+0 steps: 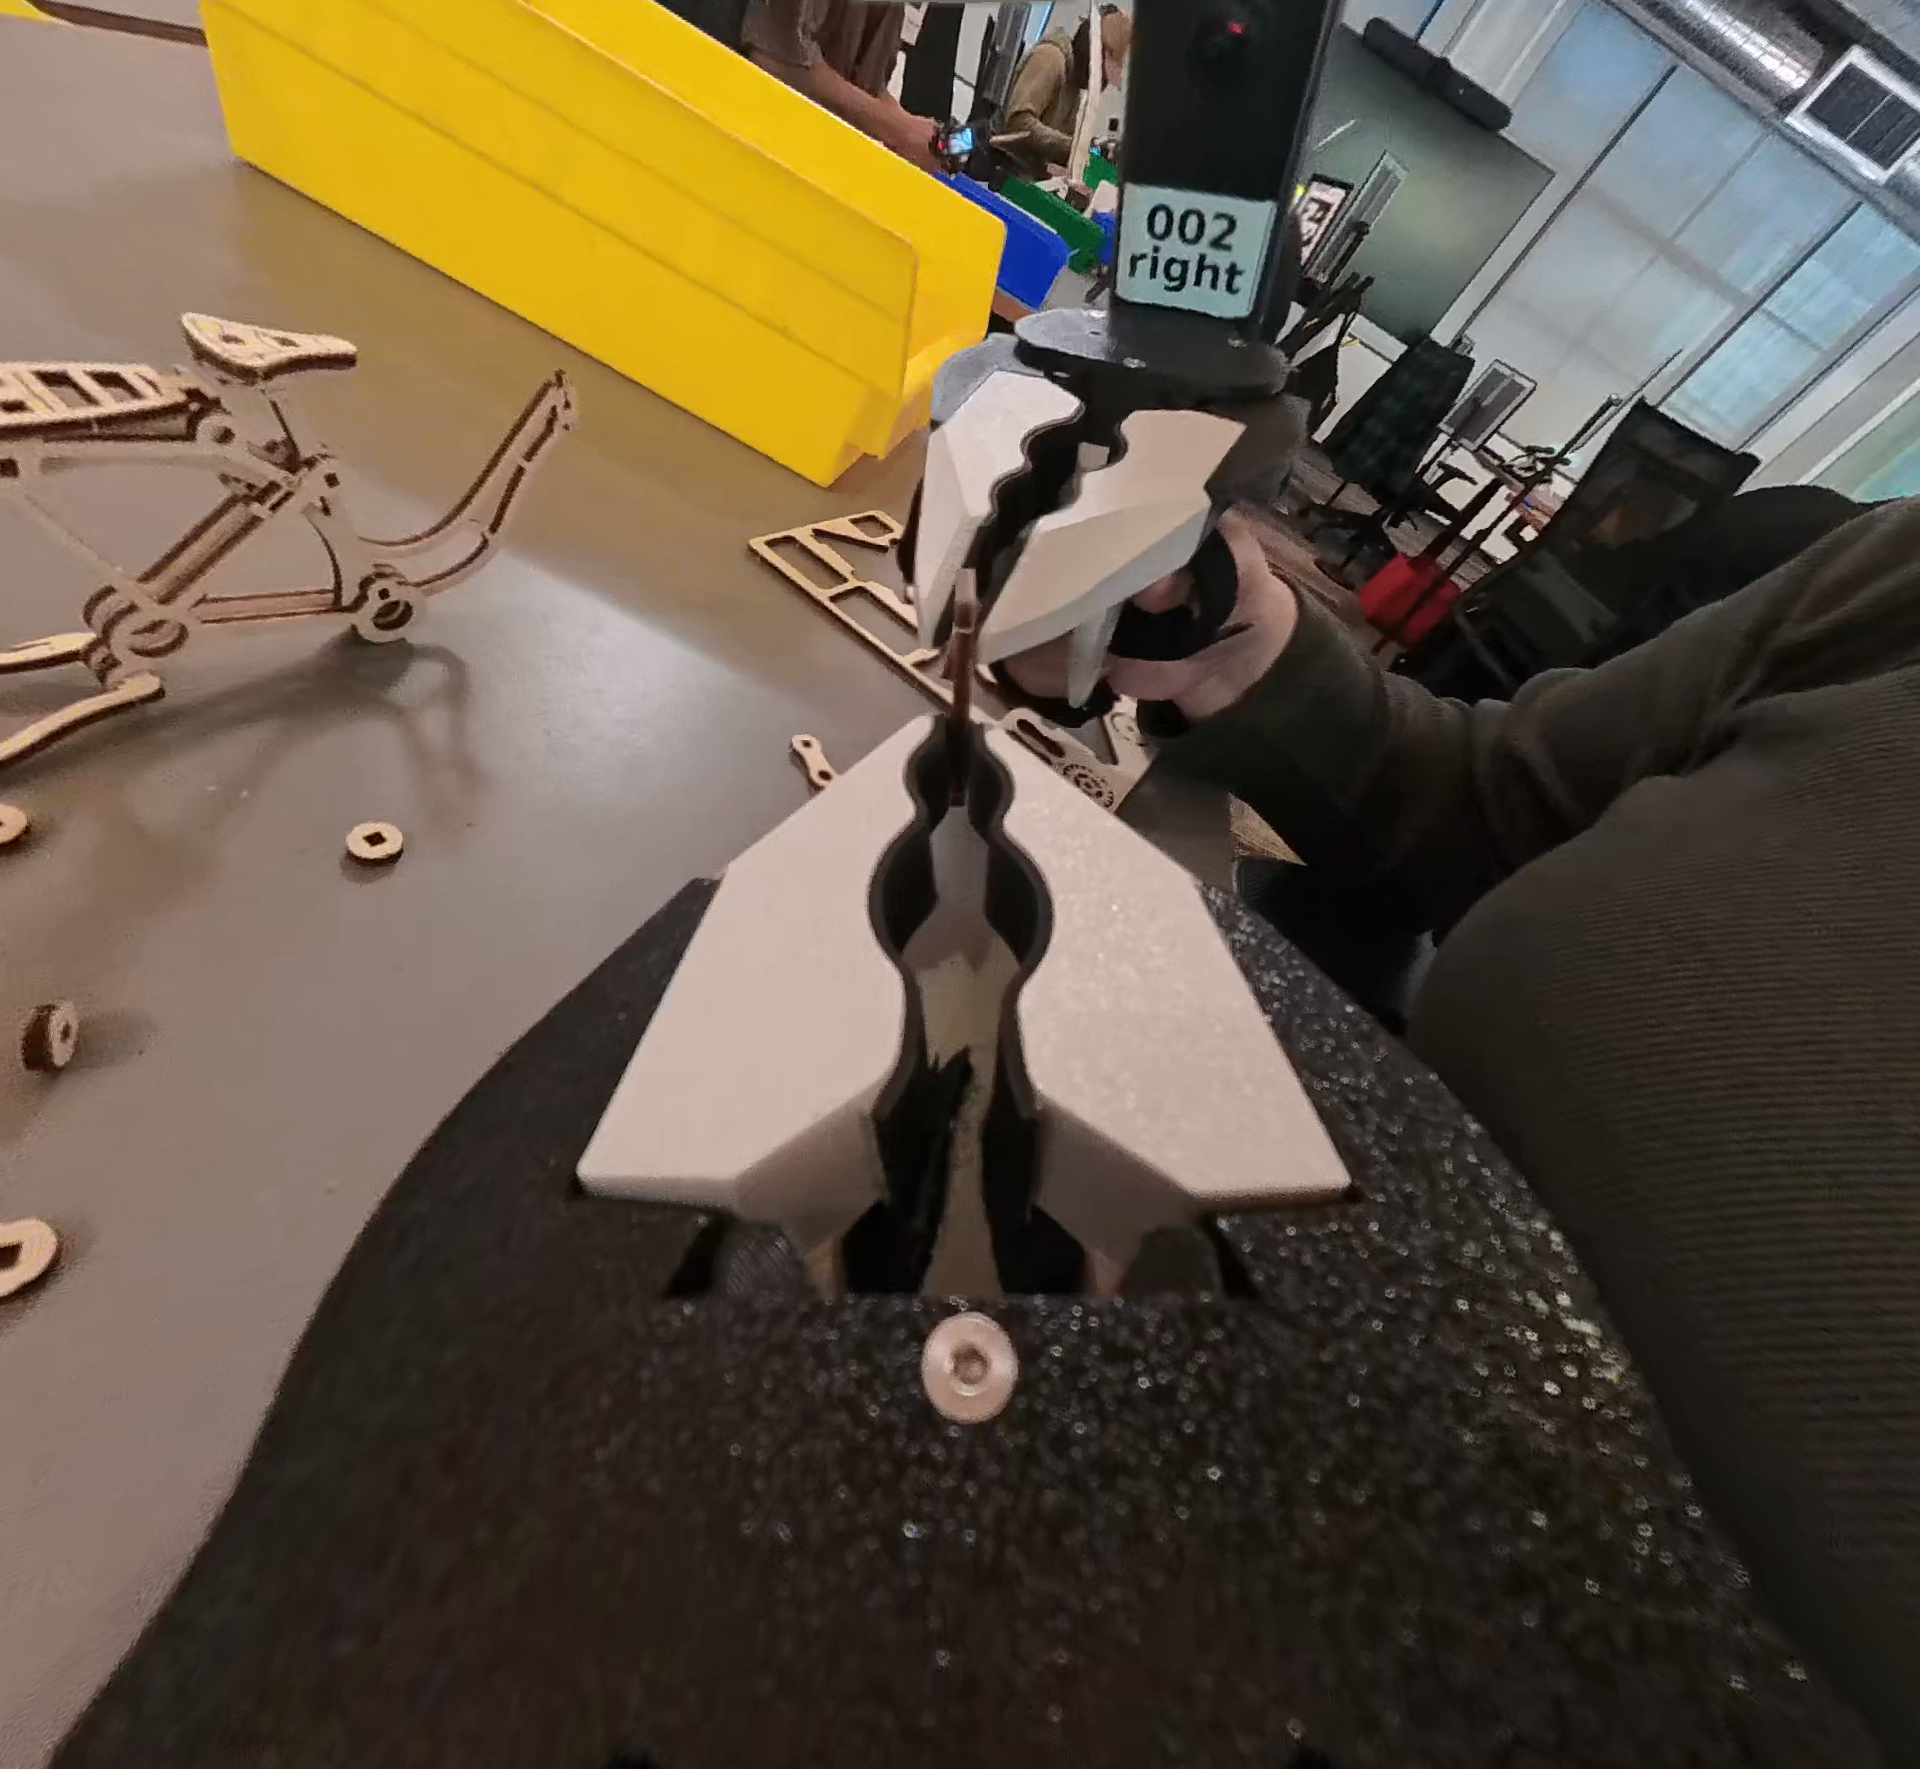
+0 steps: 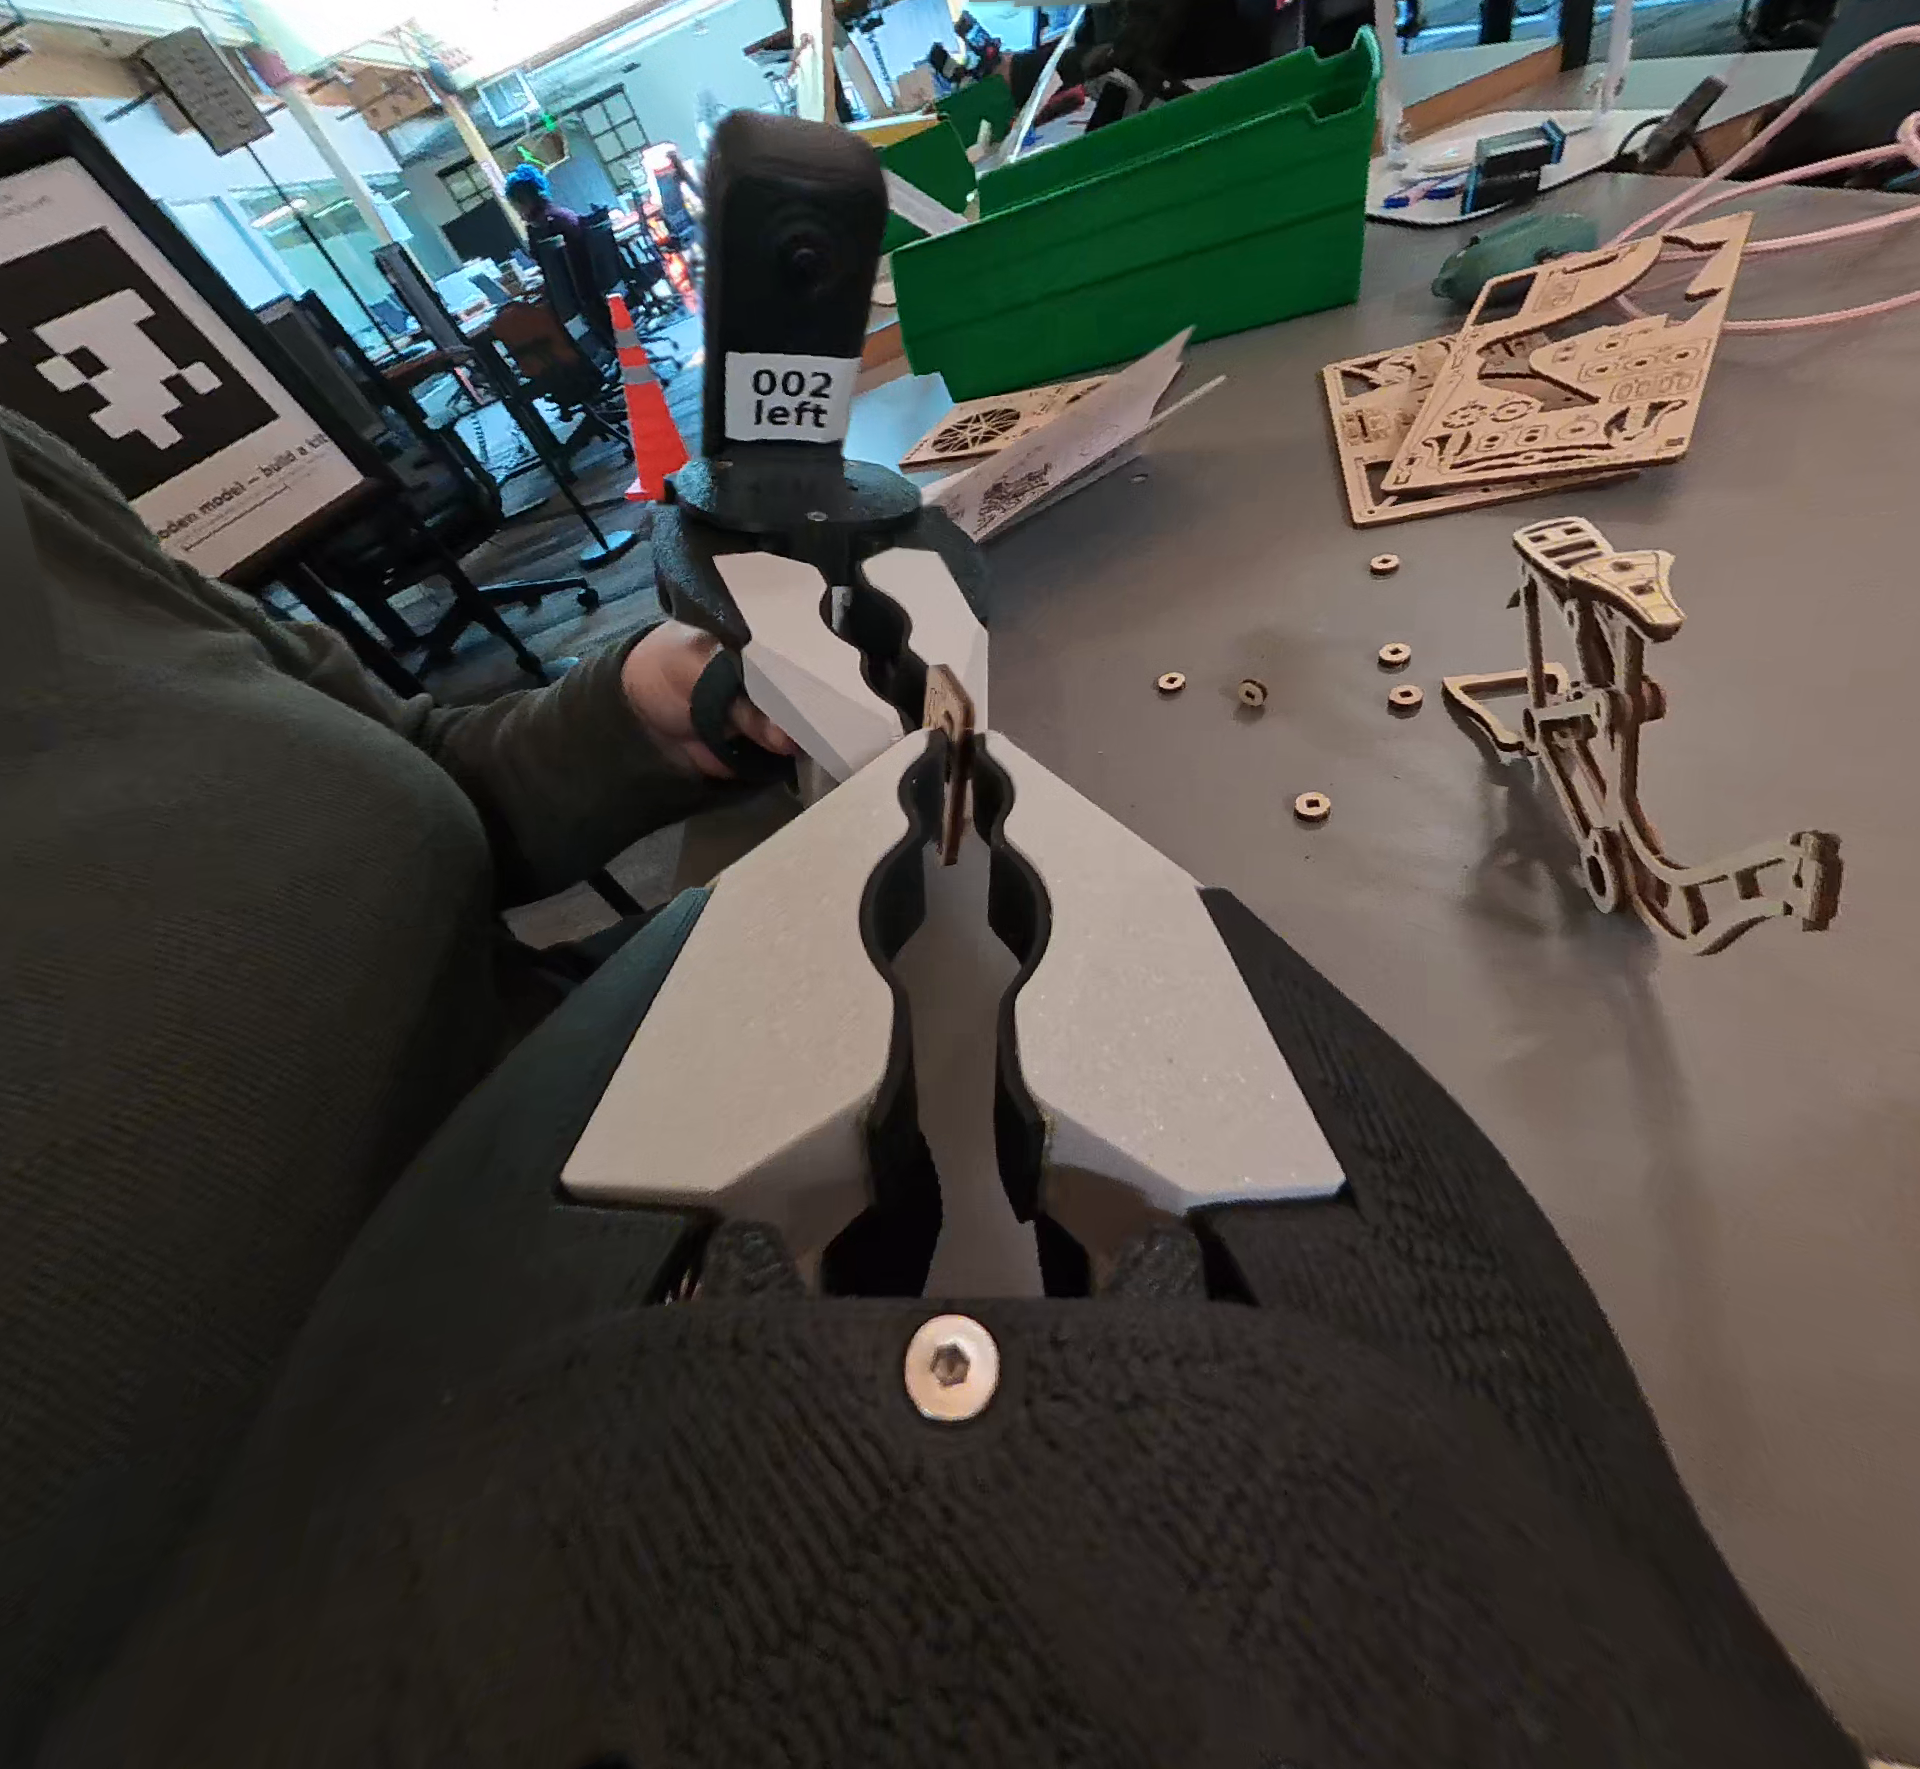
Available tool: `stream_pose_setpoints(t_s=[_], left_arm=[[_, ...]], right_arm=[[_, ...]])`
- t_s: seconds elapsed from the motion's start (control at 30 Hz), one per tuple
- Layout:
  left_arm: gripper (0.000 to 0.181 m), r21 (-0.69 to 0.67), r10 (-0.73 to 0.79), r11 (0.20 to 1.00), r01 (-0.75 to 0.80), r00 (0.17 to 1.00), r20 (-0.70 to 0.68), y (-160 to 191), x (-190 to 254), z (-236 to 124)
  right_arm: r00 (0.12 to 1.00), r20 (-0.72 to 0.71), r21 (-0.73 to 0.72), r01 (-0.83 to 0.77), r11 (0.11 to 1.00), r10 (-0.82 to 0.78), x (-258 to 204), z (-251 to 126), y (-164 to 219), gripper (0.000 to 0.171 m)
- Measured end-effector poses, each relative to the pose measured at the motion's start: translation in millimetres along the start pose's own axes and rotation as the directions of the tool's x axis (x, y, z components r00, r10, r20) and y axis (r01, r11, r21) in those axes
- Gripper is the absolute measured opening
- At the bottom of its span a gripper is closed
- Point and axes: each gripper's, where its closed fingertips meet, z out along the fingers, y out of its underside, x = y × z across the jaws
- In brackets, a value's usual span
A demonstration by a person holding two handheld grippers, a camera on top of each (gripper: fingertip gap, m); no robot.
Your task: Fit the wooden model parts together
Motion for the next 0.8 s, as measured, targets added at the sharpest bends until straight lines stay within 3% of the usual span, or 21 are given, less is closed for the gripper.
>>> stream_pose_setpoints(t_s=[0.3,0.63,0.8], left_arm=[[0.000,-0.038,-0.074,0.997,0.071,0.993,-0.093,4.6,6.7,2.6],[0.000,-0.047,-0.072,0.996,0.074,0.996,0.044,7.0,-10.7,4.2],[0.000,0.043,-0.070,0.997,0.070,0.998,-0.001,-5.7,-5.6,2.7]], right_arm=[[0.995,0.101,-0.065,-0.002,0.998,0.008,-3.8,-5.0,5.9,0.001],[0.986,-0.142,-0.088,0.076,0.993,-0.088,16.8,0.3,12.7,0.001],[0.997,-0.075,0.031,0.028,0.999,-0.026,8.8,-4.0,-1.1,0.001]])
